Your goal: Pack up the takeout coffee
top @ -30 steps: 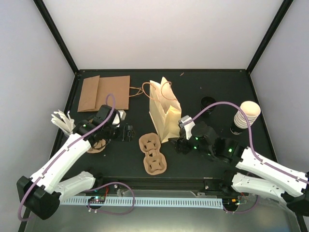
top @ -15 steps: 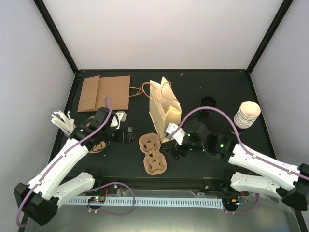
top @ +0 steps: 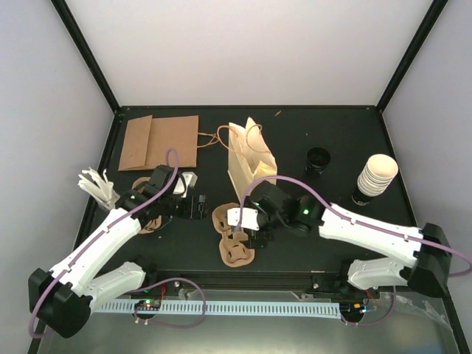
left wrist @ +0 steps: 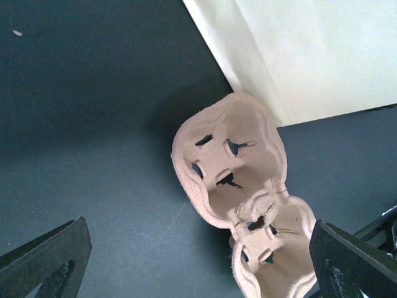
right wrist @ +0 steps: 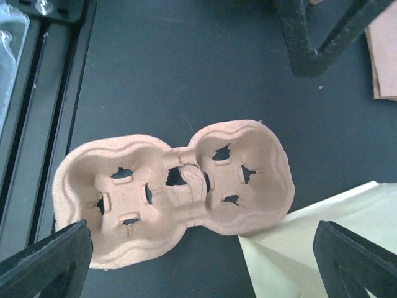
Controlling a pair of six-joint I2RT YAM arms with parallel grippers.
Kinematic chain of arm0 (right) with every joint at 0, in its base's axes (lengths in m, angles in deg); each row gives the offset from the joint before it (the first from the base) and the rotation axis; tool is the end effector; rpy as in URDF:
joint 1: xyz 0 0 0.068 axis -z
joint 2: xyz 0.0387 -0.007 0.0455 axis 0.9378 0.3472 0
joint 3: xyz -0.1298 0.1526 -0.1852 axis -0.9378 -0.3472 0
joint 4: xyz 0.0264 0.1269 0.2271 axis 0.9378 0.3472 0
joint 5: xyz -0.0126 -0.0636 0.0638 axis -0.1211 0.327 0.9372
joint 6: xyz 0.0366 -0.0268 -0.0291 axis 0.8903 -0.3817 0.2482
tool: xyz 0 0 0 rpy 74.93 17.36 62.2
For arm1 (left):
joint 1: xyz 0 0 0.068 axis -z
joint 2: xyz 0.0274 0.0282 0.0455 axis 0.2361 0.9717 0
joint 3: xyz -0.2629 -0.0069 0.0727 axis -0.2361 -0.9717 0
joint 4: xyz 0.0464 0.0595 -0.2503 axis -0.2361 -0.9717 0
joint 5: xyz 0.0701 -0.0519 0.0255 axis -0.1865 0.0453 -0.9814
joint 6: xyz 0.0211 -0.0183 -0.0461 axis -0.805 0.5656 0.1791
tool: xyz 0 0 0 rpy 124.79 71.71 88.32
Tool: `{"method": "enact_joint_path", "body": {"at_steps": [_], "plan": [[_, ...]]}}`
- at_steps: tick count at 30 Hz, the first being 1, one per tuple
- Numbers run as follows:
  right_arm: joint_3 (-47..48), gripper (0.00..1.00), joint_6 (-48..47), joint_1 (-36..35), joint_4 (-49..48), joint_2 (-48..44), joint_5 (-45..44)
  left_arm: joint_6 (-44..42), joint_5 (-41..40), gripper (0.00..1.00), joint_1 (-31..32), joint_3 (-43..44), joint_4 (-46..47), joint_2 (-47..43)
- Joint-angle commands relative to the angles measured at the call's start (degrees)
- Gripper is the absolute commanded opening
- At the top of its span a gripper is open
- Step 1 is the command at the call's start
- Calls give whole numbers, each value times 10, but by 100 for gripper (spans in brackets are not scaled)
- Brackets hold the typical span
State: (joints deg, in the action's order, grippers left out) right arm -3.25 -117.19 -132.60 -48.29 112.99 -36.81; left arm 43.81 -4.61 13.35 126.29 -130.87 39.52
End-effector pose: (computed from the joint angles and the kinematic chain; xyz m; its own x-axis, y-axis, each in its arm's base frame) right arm 0.1090 0.2240 0.2766 0.1792 -0.7535 -0.6326 -0.9665 -0.0148 -0.2561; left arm 0.1592 -0.0925 0.2592 -0.9062 0.0138 -0.4225 0.2226 0.8652 -0.4493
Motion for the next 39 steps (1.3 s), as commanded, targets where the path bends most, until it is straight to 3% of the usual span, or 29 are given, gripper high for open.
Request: {"method": "enact_joint_path", "body": {"at_steps": [1, 7, 20, 39], "plan": [[69, 99, -76, -4, 80, 77, 1, 4, 14, 99, -7, -12, 22, -6], [127, 99, -123, -4, 170, 180, 11, 18, -4, 99, -16, -14, 4, -20], [172, 100, -100, -5, 147, 297, -35, 85, -19, 99, -103, -68, 18, -97], [202, 99, -99, -4, 110, 380, -29, 118, -92, 99, -130, -76, -4, -195]]}}
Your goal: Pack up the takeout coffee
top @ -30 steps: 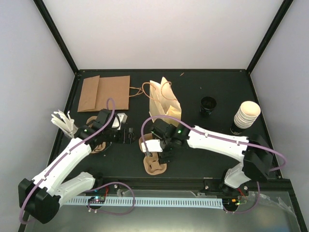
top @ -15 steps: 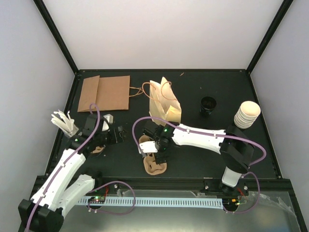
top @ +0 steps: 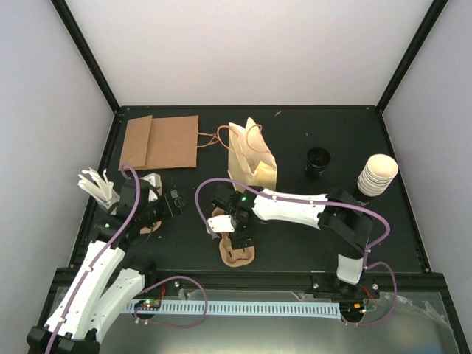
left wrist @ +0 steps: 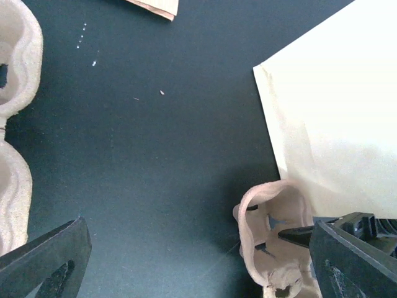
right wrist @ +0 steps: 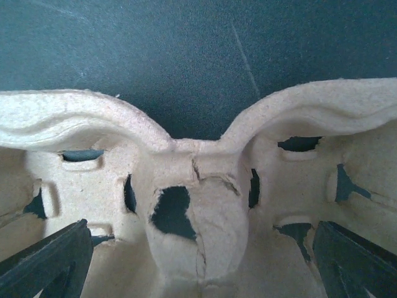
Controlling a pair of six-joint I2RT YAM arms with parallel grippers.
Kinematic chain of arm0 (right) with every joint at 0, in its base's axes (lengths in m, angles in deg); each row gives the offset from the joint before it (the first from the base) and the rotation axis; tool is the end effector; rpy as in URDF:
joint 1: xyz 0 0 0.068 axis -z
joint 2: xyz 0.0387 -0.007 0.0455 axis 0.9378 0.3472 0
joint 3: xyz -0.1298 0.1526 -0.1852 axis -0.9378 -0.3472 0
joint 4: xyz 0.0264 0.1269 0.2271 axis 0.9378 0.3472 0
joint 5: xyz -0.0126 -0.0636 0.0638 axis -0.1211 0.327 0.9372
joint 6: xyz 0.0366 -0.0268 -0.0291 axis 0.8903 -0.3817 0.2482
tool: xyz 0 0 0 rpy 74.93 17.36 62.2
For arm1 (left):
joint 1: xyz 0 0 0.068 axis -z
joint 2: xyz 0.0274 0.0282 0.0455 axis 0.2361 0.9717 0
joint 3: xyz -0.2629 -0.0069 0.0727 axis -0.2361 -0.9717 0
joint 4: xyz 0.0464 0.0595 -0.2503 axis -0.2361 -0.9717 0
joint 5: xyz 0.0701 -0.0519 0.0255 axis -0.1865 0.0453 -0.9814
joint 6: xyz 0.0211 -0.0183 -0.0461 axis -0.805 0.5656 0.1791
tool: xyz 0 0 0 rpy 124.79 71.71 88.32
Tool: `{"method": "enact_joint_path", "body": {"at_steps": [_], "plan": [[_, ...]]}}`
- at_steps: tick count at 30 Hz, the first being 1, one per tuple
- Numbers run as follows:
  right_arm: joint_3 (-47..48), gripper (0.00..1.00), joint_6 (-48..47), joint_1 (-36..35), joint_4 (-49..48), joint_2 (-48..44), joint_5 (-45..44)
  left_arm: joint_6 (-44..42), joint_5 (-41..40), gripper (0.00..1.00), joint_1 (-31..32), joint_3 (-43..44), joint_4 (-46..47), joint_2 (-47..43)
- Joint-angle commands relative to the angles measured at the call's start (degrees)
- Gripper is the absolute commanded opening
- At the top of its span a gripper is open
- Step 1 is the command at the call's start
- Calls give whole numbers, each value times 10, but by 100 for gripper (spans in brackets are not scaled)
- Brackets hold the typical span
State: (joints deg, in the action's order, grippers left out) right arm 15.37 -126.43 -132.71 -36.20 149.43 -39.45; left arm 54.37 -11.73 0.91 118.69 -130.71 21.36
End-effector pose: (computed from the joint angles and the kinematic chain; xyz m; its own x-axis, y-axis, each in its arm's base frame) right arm 0.1564 0.3145 0.1828 0.2324 -0.9466 -0.2233 -0.9725 -0.2219 -0.0712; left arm 0.1265 -0.0389 0.2600 -0.7616 -0.3892 -0.5182 -0.0957 0.8584 -0.5040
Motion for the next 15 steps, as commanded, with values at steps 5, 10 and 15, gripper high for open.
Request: {"method": "enact_joint_path", "body": {"at_steps": [5, 10, 15], "plan": [[17, 100, -8, -3, -21, 31, 5, 12, -21, 99, -7, -1, -5, -14], [14, 99, -11, -3, -29, 39, 2, 10, -22, 99, -7, -1, -2, -16], [15, 99, -14, -3, -26, 51, -4, 6, -16, 99, -7, -3, 3, -16]]}}
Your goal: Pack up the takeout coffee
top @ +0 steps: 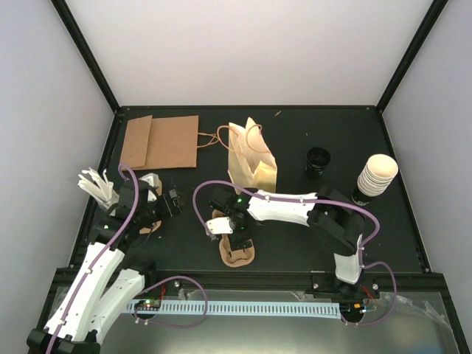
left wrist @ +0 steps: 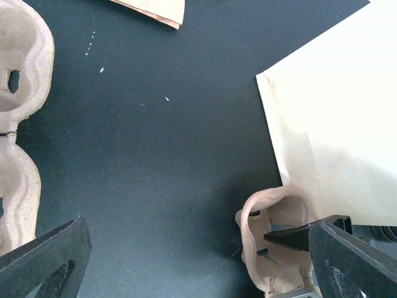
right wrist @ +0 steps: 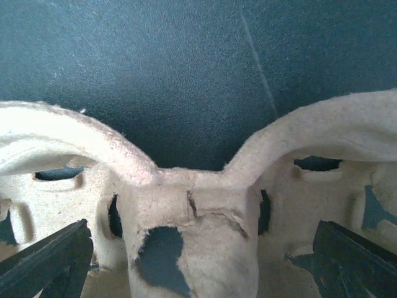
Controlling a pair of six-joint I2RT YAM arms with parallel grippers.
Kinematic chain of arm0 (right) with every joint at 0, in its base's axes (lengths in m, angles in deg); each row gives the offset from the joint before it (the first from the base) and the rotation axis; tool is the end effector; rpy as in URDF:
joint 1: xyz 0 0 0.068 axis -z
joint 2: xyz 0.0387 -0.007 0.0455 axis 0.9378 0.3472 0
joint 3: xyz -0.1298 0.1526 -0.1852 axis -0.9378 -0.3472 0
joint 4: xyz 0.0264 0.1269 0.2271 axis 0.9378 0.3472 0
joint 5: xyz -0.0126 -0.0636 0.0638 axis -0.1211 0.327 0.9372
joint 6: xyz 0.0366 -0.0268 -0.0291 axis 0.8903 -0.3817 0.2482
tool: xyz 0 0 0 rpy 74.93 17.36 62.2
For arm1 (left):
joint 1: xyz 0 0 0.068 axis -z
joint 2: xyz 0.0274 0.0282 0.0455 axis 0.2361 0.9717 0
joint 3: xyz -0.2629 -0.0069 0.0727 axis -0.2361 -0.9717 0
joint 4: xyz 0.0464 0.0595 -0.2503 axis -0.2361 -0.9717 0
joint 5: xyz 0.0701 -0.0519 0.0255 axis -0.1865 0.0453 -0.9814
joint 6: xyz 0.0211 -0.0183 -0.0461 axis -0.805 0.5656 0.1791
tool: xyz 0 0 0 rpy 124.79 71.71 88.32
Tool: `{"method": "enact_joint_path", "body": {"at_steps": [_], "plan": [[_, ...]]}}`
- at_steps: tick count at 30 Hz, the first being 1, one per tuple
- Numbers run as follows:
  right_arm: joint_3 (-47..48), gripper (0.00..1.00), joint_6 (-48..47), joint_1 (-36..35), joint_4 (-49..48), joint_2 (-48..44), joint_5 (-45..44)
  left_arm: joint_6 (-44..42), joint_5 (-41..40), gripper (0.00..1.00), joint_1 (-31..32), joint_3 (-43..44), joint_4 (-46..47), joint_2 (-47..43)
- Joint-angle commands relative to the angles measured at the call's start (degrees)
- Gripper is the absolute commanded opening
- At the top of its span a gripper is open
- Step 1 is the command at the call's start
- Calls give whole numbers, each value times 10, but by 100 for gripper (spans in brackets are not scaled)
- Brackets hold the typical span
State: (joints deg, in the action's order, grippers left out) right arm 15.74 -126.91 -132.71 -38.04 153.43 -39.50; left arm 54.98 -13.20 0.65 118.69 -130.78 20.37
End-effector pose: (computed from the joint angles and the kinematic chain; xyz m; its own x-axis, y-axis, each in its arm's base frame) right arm 0.1604 0.3224 0.1617 0.2375 -0.9508 -0.1992 -0.9714 -0.2314 -0.0536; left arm 0.1244 -0.0368 0.2617 -0.7408 -0.4087 -0.5332 -0.1134 0.8584 -0.5004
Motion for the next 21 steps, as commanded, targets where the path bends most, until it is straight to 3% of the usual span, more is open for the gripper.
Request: {"method": "enact_joint_path", "body": {"at_steps": [1, 6, 15, 21], "plan": [[10, 99, -8, -3, -7, 12, -4, -1, -1, 99, -4, -3, 5, -6], [6, 97, -8, -3, -11, 14, -2, -1, 1, 99, -5, -4, 7, -6], [18, 73, -18, -3, 9, 26, 10, -3, 2, 99, -5, -4, 10, -3], [9, 66, -20, -3, -9, 1, 5, -5, 3, 99, -5, -2, 9, -2]]}}
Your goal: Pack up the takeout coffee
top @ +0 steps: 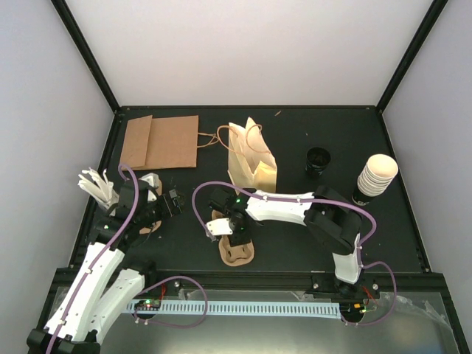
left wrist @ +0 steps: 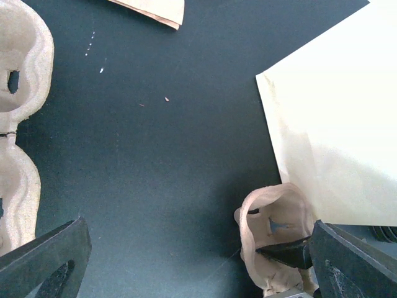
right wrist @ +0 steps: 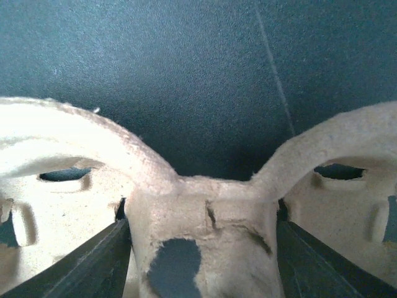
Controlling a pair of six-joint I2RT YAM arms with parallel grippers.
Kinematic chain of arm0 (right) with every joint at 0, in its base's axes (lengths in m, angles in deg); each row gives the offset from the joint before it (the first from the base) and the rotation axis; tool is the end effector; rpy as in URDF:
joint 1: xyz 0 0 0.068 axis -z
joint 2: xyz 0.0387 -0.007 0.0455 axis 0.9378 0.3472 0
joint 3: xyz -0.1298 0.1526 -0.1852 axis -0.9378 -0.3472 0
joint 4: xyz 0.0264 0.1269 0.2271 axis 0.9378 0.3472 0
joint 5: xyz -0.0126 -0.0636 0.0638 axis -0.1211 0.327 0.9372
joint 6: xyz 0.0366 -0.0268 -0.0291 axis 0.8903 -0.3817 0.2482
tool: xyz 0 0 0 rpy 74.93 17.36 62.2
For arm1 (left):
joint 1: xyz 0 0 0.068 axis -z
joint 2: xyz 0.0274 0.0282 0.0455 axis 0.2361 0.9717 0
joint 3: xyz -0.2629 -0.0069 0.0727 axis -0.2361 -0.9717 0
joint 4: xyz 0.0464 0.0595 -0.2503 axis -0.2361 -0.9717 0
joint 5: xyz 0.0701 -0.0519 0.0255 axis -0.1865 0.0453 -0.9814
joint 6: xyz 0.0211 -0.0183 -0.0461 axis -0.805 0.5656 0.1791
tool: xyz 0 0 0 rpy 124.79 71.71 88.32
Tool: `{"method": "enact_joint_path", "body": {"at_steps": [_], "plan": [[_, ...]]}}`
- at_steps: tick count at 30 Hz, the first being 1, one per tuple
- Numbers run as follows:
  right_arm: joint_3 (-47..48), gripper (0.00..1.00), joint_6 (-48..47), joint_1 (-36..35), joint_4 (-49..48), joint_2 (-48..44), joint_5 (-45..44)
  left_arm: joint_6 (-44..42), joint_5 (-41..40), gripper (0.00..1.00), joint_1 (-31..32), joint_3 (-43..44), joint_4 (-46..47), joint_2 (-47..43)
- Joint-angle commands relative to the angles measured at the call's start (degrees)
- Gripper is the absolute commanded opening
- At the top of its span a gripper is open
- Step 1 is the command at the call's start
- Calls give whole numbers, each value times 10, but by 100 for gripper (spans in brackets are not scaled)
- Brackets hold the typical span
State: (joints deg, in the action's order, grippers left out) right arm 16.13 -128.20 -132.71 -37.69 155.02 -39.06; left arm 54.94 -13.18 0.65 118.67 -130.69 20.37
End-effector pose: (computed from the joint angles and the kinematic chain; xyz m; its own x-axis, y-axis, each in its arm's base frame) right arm 0.1611 0.3242 0.1539 0.2569 -0.9489 -0.1832 -0.9663 -0.2550 -0.0344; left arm 0.1245 -0.0368 0.2617 -0.7403 -0.4082 -0.5341 -0.1121 0.8584 -0.5006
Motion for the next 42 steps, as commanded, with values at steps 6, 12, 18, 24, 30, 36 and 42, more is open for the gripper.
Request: {"method": "enact_joint_path", "body": {"at_steps": [6, 12, 18, 24, 30, 36, 42], "plan": [[-7, 58, -3, -3, -29, -57, -6, -7, -3, 99, -5, 7, 3, -11], [-24, 58, 2, -3, -44, -104, -10, -19, -25, 99, -5, 33, -18, -18], [-28, 74, -3, -3, -40, -108, -20, -27, -35, 99, -6, 49, -25, -19], [-9, 74, -3, -3, -21, -59, -28, -32, -35, 99, -6, 48, -27, -16], [0, 71, -2, -3, -26, -34, -24, -39, -40, 99, -6, 56, -30, -12], [3, 61, -5, -3, -22, -25, -14, -39, -40, 99, -6, 56, -28, -7], [4, 47, -5, -3, -21, -28, -11, -38, -38, 99, -6, 53, -27, -8]]}}
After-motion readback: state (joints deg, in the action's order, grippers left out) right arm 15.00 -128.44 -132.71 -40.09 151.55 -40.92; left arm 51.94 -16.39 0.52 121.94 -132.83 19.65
